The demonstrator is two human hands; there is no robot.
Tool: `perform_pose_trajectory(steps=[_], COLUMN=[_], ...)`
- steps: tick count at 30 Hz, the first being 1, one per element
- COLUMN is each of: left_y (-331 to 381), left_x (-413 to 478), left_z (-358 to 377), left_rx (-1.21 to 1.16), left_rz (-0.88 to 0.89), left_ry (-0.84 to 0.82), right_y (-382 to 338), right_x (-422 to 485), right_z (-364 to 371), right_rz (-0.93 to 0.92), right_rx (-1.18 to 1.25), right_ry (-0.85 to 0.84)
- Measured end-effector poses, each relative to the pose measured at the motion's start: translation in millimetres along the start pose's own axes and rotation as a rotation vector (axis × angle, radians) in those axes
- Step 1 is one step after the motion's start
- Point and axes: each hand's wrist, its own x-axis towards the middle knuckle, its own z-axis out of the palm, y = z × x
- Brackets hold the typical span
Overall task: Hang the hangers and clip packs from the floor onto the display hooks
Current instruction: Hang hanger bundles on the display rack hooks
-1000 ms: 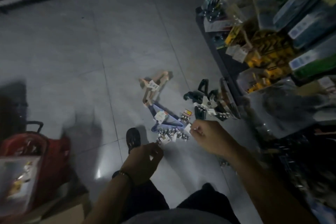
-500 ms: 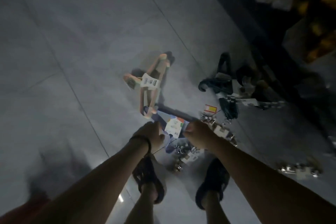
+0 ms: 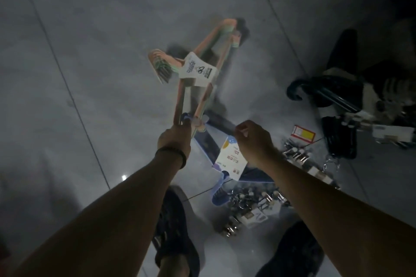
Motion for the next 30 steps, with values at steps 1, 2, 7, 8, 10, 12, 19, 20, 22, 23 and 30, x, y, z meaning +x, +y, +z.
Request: perform_pose_trajectory(steps=[1, 2, 7, 8, 10, 12, 19, 20, 22, 23, 30], left_y=[0.4, 1.7, 30.5, 37.2, 52.5, 73.1, 118.4, 115.6, 106.6, 100.3, 99.8], left_x=[-5.1, -14.1, -92.5, -109.2, -136.2, -151.9, -186.1, -191.9, -198.0, -197.3, -154.8], left_z=[-4.9, -10.4, -25.3, -21.6, -9.1, 3.4, 2.7, 7.7, 29.0, 40.5, 102.7], left_rx=[-0.002, -0.011, -0.197, -0.246, -0.352, -0.409, -0.723, -0.821, -1.048, -1.178, -1.555], left_rz=[0.037, 0.068, 0.175, 0.182, 0.181, 0.153, 0.041, -0.056, -0.259, -0.331, -0.467], left_ry=[0.013, 0.020, 0.030, 0.037, 0.062, 0.069, 0.344, 0.386, 0.325, 0.211, -0.290], right_y=[-5.3, -11.9, -67.7, -76.2, -85.3, -82.6, -41.4, -35.1, -23.1, -18.0, 19.6], right_x=[2.0, 5.0, 18.3, 18.7, 16.9, 13.6, 1.1, 1.0, 3.9, 5.5, 5.4], right_z=[-2.5, -6.0, -40.2, -45.1, -41.9, -26.7, -41.9, -47.8, -53.4, -53.0, -26.7], right_rz=[0.010, 0.038, 0.214, 0.240, 0.235, 0.223, 0.067, 0.049, 0.013, -0.023, -0.127], right_rx=[0.067, 0.185, 0.687, 0.690, 0.580, 0.432, 0.371, 0.370, 0.325, 0.264, -0.168], right_ry=[0.018, 0.026, -0.258, -0.323, -0.366, -0.246, -0.169, -0.208, -0.265, -0.280, -0.383])
